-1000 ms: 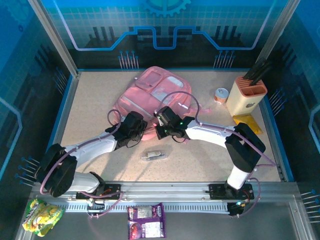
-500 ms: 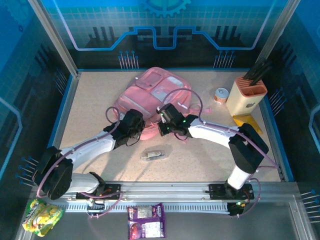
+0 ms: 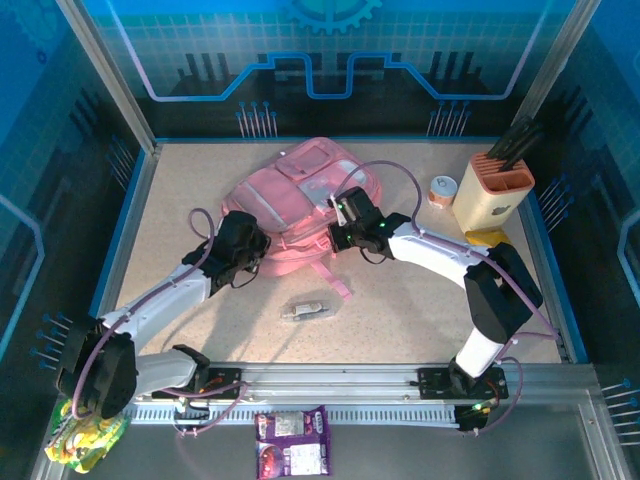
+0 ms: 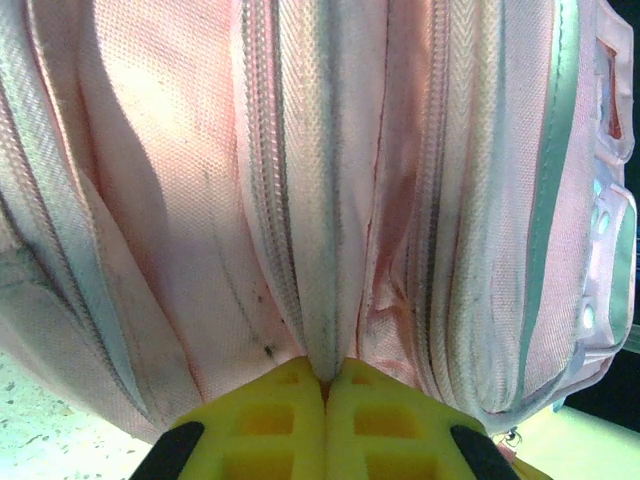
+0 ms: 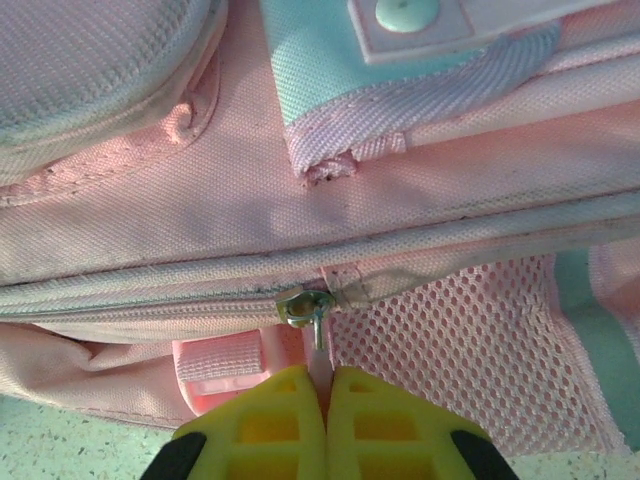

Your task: Pack the student bag

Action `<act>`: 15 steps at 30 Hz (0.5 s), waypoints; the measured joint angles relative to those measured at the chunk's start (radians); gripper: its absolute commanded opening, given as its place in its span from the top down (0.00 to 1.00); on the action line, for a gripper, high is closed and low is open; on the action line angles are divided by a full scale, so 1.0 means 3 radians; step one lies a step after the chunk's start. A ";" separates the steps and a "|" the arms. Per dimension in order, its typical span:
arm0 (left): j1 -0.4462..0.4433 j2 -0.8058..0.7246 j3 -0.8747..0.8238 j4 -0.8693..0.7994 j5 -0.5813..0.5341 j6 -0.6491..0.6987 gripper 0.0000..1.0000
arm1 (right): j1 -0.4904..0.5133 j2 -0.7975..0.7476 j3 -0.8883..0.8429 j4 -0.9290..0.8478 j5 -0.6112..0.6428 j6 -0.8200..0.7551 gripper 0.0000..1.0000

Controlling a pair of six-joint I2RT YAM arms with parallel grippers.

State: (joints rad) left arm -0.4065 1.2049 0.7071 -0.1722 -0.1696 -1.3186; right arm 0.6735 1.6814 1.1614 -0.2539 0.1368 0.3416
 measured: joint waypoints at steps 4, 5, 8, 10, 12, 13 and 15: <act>0.0015 0.0024 0.0033 -0.0050 0.0036 0.0156 0.91 | 0.0008 -0.0006 0.0000 0.0000 -0.0084 0.0046 0.71; 0.0014 0.0027 0.0038 -0.0060 0.0037 0.0195 0.85 | 0.0008 -0.0014 0.0000 -0.0003 -0.0116 0.0065 0.66; 0.0010 0.0014 0.0041 -0.0098 0.0033 0.0323 0.71 | 0.0008 -0.0056 0.0000 -0.0041 -0.0224 0.0120 0.57; 0.0011 -0.0019 0.0047 -0.0144 0.0032 0.0434 0.67 | 0.0008 -0.0088 0.0015 -0.0078 -0.0322 0.0169 0.49; 0.0000 -0.0071 0.0088 -0.0243 0.0027 0.0558 0.63 | 0.0008 -0.0092 0.0076 -0.0131 -0.0434 0.0225 0.43; -0.0011 -0.0109 0.0113 -0.0289 0.0014 0.0618 0.61 | 0.0008 -0.0090 0.0118 -0.0165 -0.0497 0.0252 0.41; -0.0038 -0.0197 0.0149 -0.0370 -0.0004 0.0744 0.58 | 0.0008 -0.0085 0.0228 -0.0228 -0.0628 0.0323 0.37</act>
State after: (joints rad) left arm -0.4179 1.1458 0.7517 -0.2832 -0.1707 -1.0954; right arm 0.6758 1.6558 1.2297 -0.3222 -0.0517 0.4385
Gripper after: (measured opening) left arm 0.396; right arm 0.598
